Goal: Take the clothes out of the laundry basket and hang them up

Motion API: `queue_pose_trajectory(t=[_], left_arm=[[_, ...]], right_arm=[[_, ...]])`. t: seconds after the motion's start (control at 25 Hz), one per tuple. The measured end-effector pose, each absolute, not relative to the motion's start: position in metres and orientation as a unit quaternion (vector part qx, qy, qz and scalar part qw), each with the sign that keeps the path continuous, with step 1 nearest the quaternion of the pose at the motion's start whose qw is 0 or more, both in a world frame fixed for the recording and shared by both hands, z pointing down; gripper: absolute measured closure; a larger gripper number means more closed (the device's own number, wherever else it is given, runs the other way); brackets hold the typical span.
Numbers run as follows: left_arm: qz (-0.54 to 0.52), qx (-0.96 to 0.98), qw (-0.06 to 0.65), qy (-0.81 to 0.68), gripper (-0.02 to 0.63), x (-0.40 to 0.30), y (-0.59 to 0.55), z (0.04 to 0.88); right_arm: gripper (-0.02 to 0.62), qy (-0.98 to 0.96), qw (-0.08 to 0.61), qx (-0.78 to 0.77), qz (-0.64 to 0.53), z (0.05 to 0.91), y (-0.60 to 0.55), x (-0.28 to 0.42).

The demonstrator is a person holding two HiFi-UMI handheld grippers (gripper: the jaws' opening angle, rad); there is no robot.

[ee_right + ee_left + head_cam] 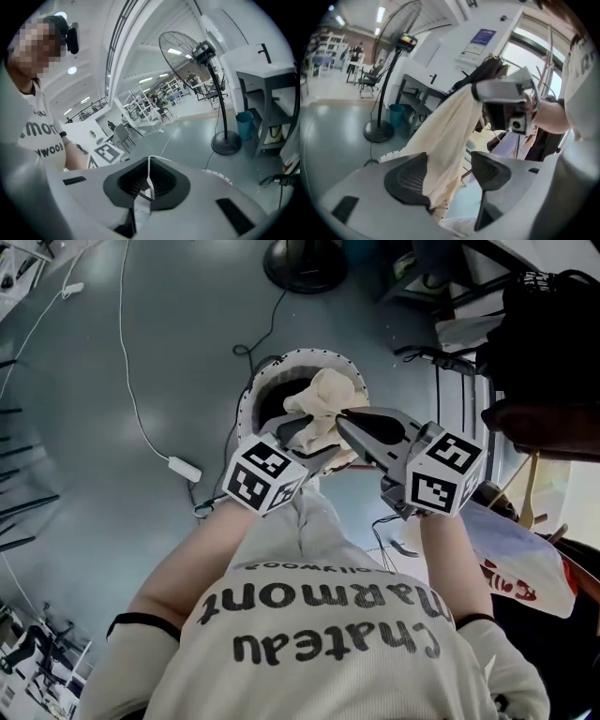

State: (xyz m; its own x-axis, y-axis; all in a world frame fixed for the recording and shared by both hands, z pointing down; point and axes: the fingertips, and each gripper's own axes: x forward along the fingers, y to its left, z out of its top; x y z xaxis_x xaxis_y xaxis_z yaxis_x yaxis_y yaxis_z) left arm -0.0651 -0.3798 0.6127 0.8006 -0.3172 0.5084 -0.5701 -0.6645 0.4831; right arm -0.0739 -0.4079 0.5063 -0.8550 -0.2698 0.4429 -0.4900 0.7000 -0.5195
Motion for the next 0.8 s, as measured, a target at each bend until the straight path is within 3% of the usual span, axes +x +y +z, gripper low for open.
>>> queue_pose_trajectory(t=[0.04, 0.08, 0.16, 0.2, 0.36, 0.4, 0.48, 0.8], left_arm=[[0.2, 0.898, 0.297, -0.257, 0.309, -0.062, -0.386, 0.604], [0.197, 0.902, 0.272, -0.271, 0.352, -0.062, -0.394, 0.593], [0.174, 0.909, 0.242, -0.291, 0.526, -0.066, -0.411, 0.568], [0.163, 0.912, 0.237, -0.292, 0.568, -0.069, -0.415, 0.557], [0.143, 0.91, 0.244, -0.304, 0.575, -0.095, -0.422, 0.521], [0.142, 0.907, 0.241, -0.314, 0.575, -0.104, -0.425, 0.511], [0.137, 0.904, 0.23, -0.333, 0.575, -0.122, -0.432, 0.487], [0.099, 0.894, 0.164, -0.404, 0.575, -0.146, -0.4, 0.37]], right_arm=[[0.561, -0.912, 0.156, 0.207, 0.319, 0.488, -0.407, -0.077], [0.561, -0.917, 0.144, 0.206, 0.31, 0.471, -0.407, -0.08], [0.561, -0.925, 0.125, 0.217, 0.284, 0.444, -0.409, -0.079], [0.561, -0.926, 0.121, 0.232, 0.271, 0.435, -0.412, -0.074], [0.552, -0.909, 0.134, 0.304, 0.254, 0.431, -0.414, -0.042], [0.525, -0.903, 0.129, 0.314, 0.264, 0.432, -0.412, -0.033], [0.41, -0.891, 0.112, 0.325, 0.296, 0.436, -0.405, -0.02], [0.41, -0.9, 0.154, 0.272, 0.303, 0.457, -0.328, -0.012]])
